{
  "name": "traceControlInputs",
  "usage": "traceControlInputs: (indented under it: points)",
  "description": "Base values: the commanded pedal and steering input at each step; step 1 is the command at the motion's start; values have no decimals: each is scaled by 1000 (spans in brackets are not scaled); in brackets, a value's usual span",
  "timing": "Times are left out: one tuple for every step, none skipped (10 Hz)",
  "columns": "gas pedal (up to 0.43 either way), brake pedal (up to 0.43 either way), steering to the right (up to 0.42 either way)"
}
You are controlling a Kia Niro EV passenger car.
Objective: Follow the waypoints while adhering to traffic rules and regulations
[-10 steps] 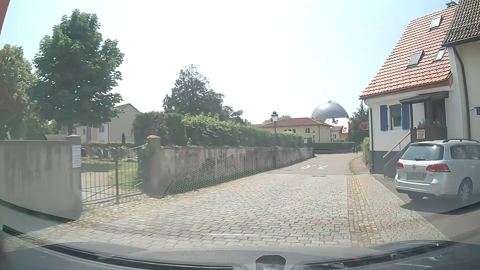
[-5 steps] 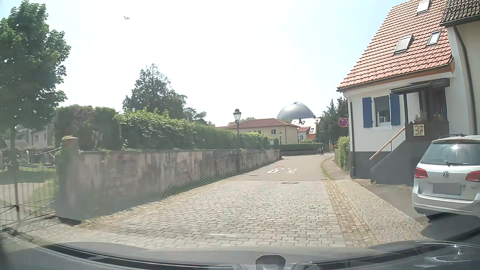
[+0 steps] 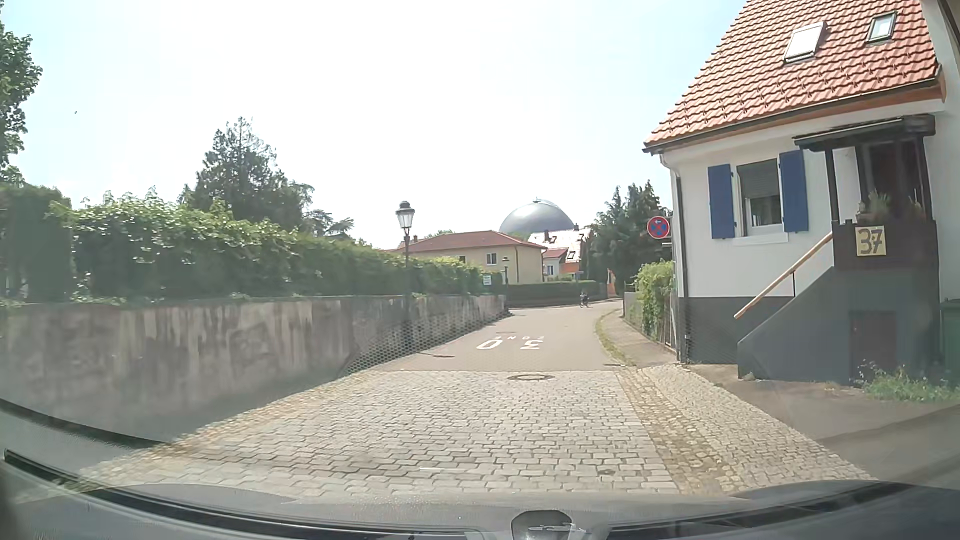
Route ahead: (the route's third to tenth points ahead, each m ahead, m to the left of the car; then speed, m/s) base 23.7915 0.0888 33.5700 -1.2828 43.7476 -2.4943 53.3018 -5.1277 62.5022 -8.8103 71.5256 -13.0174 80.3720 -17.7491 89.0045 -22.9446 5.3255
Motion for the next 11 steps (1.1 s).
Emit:
traceControlInputs:
  points:
    - [67,0,98]
    - [67,0,89]
    - [67,0,78]
    - [67,0,59]
    - [67,0,43]
    - [67,0,34]
    - [67,0,33]
    - [79,0,30]
    - [79,0,24]
    - [79,0,16]
    - [79,0,8]
